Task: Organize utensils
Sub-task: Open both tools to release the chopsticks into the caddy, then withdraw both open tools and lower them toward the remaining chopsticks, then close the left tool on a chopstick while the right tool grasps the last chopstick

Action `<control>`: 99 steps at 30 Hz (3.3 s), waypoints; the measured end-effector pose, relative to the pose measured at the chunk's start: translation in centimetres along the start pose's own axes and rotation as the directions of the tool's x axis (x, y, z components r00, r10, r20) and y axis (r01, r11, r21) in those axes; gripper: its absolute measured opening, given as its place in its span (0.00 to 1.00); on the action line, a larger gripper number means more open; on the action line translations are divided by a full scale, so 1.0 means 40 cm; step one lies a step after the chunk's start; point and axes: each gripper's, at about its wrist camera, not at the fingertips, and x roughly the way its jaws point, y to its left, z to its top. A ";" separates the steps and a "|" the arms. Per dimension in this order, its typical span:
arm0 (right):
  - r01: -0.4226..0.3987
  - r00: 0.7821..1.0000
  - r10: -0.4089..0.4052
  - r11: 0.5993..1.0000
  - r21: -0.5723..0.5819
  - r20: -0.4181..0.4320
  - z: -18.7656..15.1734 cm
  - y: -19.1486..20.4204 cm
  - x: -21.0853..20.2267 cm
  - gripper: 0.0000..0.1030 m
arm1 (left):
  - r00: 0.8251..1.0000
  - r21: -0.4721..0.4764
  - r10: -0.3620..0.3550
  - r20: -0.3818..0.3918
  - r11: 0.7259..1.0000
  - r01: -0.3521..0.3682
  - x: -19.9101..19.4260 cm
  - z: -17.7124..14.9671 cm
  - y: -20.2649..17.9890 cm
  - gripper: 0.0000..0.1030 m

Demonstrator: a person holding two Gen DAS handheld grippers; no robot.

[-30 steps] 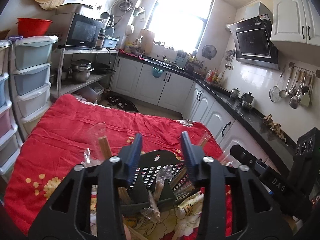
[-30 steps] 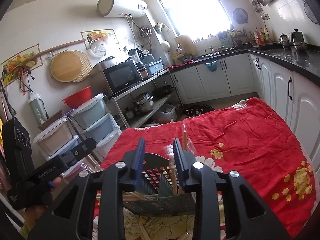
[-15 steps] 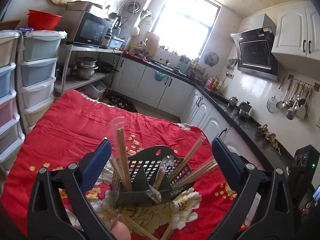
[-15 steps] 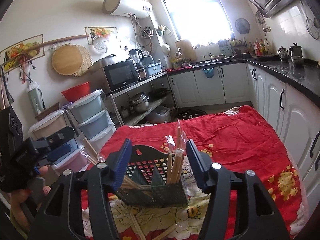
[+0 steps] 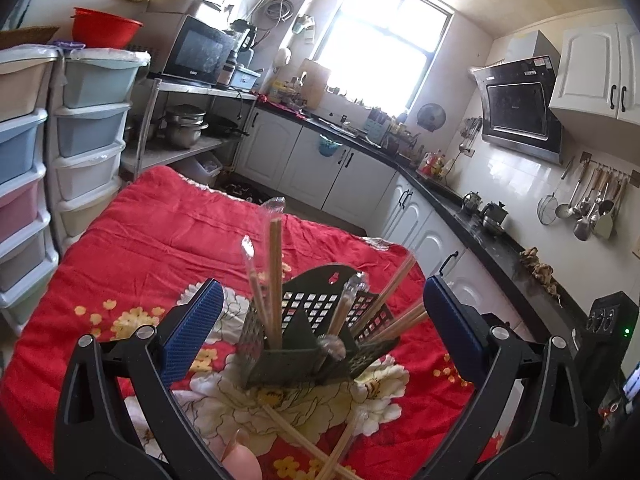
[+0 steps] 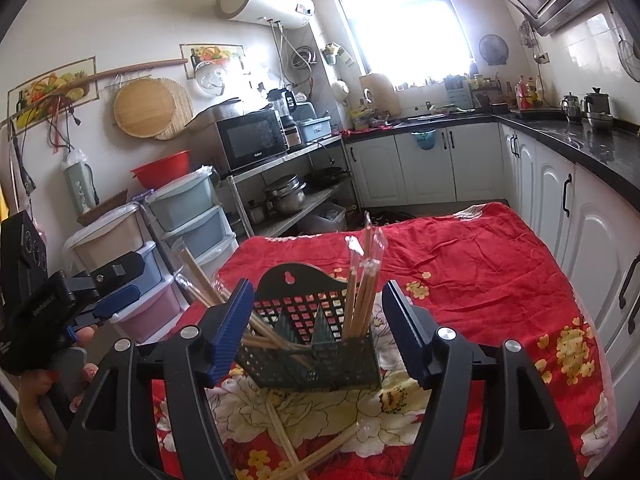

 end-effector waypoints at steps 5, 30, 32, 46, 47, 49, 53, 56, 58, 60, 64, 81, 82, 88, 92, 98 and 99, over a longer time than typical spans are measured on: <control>-0.006 1.000 0.006 1.000 -0.006 -0.024 -0.016 0.007 0.001 0.63 | 1.000 -0.001 0.009 -0.024 1.000 -0.009 -0.001 -0.029 0.011 0.90; 0.000 0.985 -0.005 1.000 -0.027 -0.173 -0.124 -0.004 0.059 0.63 | 0.985 -0.010 0.077 -0.152 0.997 -0.080 0.047 -0.148 0.088 0.90; 0.000 0.982 -0.005 1.000 -0.024 -0.187 -0.134 -0.007 0.066 0.63 | 0.984 -0.013 0.077 -0.162 0.997 -0.081 0.052 -0.155 0.093 0.90; 0.023 0.952 -0.023 1.000 -0.003 -0.304 -0.202 -0.028 0.114 0.63 | 0.961 -0.053 0.049 -0.272 0.996 -0.066 0.106 -0.215 0.127 0.90; 0.025 0.950 -0.024 1.000 -0.002 -0.311 -0.206 -0.029 0.118 0.63 | 0.959 -0.058 0.046 -0.281 0.996 -0.064 0.111 -0.220 0.129 0.89; 0.027 0.944 -0.026 1.000 -0.001 -0.328 -0.218 -0.031 0.127 0.63 | 0.954 -0.065 0.042 -0.297 0.996 -0.064 0.121 -0.231 0.134 0.89; 0.035 0.930 -0.030 0.999 0.006 -0.367 -0.242 -0.039 0.148 0.63 | 0.943 -0.085 0.036 -0.331 0.994 -0.068 0.142 -0.252 0.145 0.89; 0.041 0.918 -0.034 0.999 0.008 -0.394 -0.259 -0.042 0.165 0.63 | 0.934 -0.102 0.028 -0.357 0.992 -0.069 0.157 -0.269 0.154 0.89; 0.039 0.912 -0.031 0.999 0.012 -0.409 -0.270 -0.044 0.175 0.63 | 0.927 -0.114 0.021 -0.375 0.991 -0.069 0.168 -0.279 0.158 0.85; 0.038 0.906 -0.029 0.999 0.013 -0.423 -0.280 -0.045 0.185 0.63 | 0.919 -0.125 0.011 -0.393 0.990 -0.065 0.179 -0.288 0.160 0.82; 0.036 0.896 -0.022 0.999 0.024 -0.444 -0.293 -0.047 0.202 0.63 | 0.906 -0.152 -0.014 -0.424 0.987 -0.056 0.198 -0.304 0.167 0.73; 0.030 0.859 0.017 0.996 0.084 -0.512 -0.333 -0.064 0.270 0.50 | 0.864 -0.246 -0.105 -0.493 0.969 -0.022 0.280 -0.346 0.172 0.39; 0.031 0.858 0.018 0.996 0.087 -0.513 -0.334 -0.066 0.274 0.49 | 0.862 -0.248 -0.108 -0.495 0.968 -0.021 0.285 -0.347 0.170 0.38; 0.034 0.861 0.028 0.993 0.113 -0.508 -0.336 -0.081 0.282 0.40 | 0.850 -0.262 -0.134 -0.509 0.965 -0.005 0.320 -0.352 0.161 0.31; 0.040 0.862 0.033 0.990 0.134 -0.507 -0.336 -0.099 0.281 0.33 | 0.848 -0.279 -0.140 -0.512 0.960 -0.010 0.334 -0.351 0.170 0.24; 0.044 0.863 0.050 0.984 0.173 -0.503 -0.335 -0.122 0.281 0.24 | 0.847 -0.261 -0.122 -0.518 0.965 -0.020 0.345 -0.354 0.170 0.16; 0.046 0.863 0.049 0.984 0.175 -0.503 -0.335 -0.122 0.283 0.21 | 0.846 -0.255 -0.117 -0.520 0.967 -0.024 0.346 -0.354 0.171 0.15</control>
